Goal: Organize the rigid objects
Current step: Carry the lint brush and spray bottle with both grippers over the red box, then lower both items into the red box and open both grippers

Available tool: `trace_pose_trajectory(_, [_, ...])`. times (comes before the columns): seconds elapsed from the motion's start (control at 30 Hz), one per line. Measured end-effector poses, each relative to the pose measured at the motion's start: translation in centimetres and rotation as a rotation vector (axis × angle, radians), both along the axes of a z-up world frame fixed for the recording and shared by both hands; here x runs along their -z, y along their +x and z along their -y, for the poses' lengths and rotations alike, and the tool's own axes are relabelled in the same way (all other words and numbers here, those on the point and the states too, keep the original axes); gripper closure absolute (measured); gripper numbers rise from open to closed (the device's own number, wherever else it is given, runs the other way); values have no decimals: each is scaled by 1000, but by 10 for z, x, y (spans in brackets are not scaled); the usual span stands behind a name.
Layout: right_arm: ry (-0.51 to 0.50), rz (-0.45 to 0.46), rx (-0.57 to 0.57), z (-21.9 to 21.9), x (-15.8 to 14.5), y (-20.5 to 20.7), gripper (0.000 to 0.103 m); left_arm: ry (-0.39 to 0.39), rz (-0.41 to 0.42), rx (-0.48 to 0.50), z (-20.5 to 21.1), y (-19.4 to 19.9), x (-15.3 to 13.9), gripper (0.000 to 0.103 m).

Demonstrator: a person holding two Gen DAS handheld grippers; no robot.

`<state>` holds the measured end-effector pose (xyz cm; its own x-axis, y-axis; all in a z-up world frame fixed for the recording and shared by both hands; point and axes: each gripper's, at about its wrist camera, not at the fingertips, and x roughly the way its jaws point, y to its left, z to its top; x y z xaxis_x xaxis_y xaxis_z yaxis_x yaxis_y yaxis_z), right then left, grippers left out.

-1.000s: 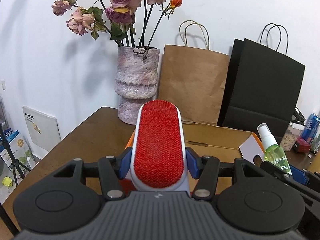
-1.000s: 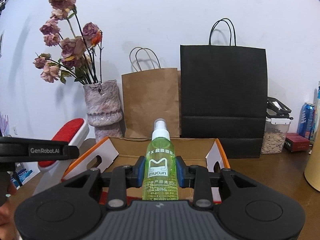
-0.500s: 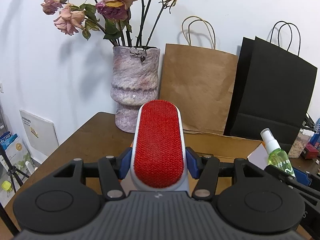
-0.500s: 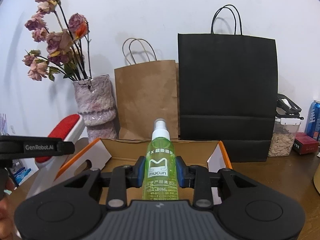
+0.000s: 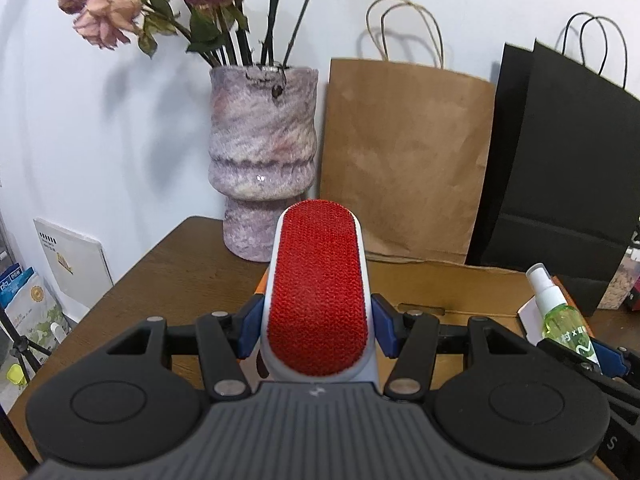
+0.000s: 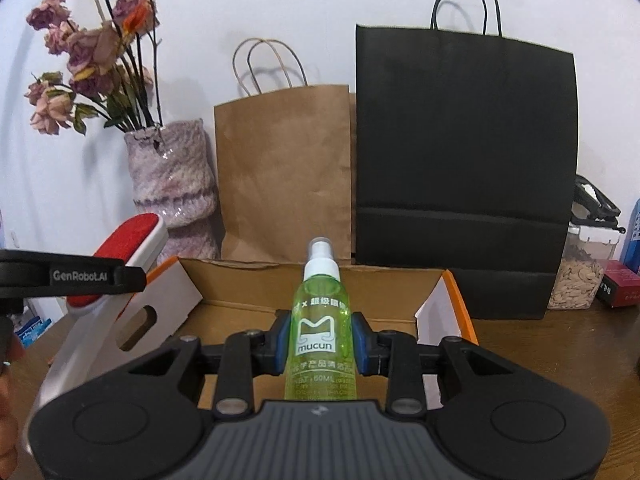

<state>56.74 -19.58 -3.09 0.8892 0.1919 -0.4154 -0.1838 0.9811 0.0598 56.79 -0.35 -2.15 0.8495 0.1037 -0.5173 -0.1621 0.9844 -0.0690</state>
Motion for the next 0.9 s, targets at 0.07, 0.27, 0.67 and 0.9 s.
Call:
trace_pose_trajectory(0.07, [-2,-12,4,1,3,4,73,2,-12,4,0,5,3,46])
trace_pose_trajectory(0.27, [-12,-47,16,2,8,12,72,22,-54,38,5,16,13,45])
trace_pose_trajectory(0.67, [-14,-44,55,11,8,12,0,79,0,-21,1,5,-2,0])
trace_pose_trajectory(0.9, [-18,-34,44,10,4,6,0,91,1,-17,4,0,-3,0])
